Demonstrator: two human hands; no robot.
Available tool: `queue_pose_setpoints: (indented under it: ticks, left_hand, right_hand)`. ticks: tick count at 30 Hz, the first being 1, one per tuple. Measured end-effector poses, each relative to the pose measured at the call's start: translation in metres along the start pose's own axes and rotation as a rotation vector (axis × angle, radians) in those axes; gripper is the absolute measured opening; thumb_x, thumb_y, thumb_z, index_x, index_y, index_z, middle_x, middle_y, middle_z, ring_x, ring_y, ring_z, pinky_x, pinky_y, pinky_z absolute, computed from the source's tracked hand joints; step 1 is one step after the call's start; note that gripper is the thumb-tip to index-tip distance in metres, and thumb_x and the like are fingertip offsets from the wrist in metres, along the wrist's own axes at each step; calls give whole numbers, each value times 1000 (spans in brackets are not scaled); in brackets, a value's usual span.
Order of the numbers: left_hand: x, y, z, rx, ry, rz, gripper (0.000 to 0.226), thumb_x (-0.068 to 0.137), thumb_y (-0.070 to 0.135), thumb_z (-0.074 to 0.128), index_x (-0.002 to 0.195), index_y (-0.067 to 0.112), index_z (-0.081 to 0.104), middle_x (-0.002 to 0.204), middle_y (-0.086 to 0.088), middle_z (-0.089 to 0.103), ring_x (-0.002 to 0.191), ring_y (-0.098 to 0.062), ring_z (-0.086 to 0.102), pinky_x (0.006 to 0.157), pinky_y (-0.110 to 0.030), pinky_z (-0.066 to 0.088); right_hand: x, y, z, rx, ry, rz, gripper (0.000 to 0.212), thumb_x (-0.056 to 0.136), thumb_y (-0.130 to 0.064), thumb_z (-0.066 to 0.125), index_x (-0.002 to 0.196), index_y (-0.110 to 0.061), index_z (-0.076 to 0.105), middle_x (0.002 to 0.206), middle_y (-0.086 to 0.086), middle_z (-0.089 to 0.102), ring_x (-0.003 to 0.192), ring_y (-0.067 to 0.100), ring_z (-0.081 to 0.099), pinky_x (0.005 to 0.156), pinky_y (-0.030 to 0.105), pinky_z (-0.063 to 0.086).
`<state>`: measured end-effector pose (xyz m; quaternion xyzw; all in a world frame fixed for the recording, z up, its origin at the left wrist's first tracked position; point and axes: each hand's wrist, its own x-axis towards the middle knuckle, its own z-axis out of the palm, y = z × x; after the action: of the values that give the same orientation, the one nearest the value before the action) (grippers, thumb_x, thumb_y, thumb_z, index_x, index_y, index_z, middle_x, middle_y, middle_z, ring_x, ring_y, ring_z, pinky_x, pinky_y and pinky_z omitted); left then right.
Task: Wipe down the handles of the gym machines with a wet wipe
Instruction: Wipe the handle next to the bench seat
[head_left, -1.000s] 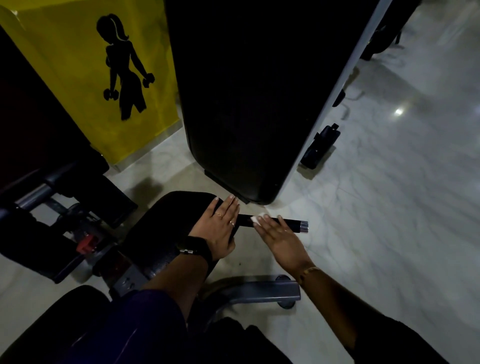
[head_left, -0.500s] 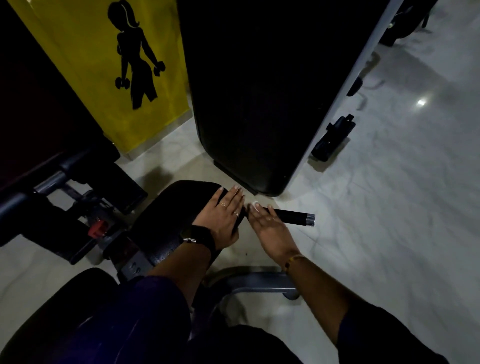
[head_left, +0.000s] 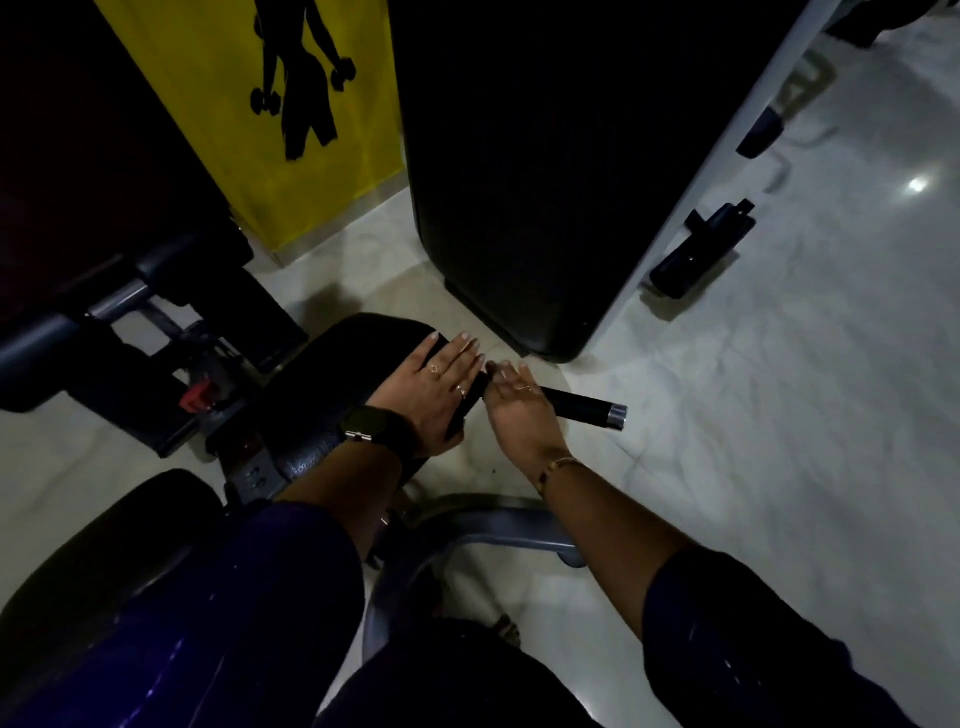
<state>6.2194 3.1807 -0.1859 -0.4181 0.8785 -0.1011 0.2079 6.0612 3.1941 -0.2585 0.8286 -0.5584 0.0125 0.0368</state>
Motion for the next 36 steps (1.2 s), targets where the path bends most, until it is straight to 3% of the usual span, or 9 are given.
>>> queue_pose_setpoints:
  ticks: [5,10,15,19,23,28,30,32,36]
  left_hand:
    - [-1,1,0,9,14,-15,83,93,54,28,155,7,0,163,-14,-4,150,-28,-8,119,-48,-7]
    - [0,2,4,11,57,-27,83,93,54,26,154,7,-4,163,-13,-5,150,-28,-9,118,-48,-7]
    - [2,3,8,22,77,-37,84,92,55,29,155,7,0,163,-14,-2,150,-28,-6,118,-48,-8]
    - [1,2,10,38,78,-51,87,89,57,33,155,8,8,162,-14,7,151,-29,2,119,-49,-4]
    - [1,4,10,55,90,-47,84,91,56,31,156,9,7,163,-12,9,151,-28,3,118,-47,-7]
    - [1,4,11,45,96,-56,81,92,54,28,156,10,3,163,-12,6,151,-28,1,119,-47,-5]
    - [1,5,11,47,112,-54,80,92,53,28,156,10,5,163,-12,9,151,-28,3,120,-47,-2]
    - [1,5,11,50,113,-54,81,92,54,28,156,10,5,163,-12,9,151,-28,2,120,-48,-2]
    - [2,6,12,88,84,-58,83,92,56,27,155,11,-3,163,-12,2,151,-28,-4,119,-48,-7]
  right_hand:
    - [-47,40,8,-130,89,-216,55,84,2,32,136,-4,51,143,14,48,133,30,46,116,47,26]
    - [-85,55,5,-128,147,13,57,87,6,24,142,5,36,145,21,43,134,32,43,116,49,20]
    - [-32,24,2,-86,73,144,45,79,1,49,123,10,58,123,29,60,115,40,59,106,52,40]
    - [-28,11,12,-52,113,22,51,87,-1,28,129,4,55,133,24,55,125,37,52,116,49,23]
    - [-69,38,15,-91,147,-95,55,87,2,35,141,2,41,148,20,40,138,33,37,117,48,20]
    - [-109,62,4,-92,190,174,57,85,10,35,142,6,36,147,21,40,136,34,39,118,43,7]
    - [-97,60,1,-65,180,252,50,87,3,44,136,7,45,141,22,47,132,36,45,118,44,7]
    - [-76,53,-2,-39,154,305,45,90,-11,37,129,5,55,132,22,56,126,35,52,117,48,17]
    - [-68,42,4,-9,169,218,53,85,1,35,136,4,47,140,22,49,132,37,44,114,54,22]
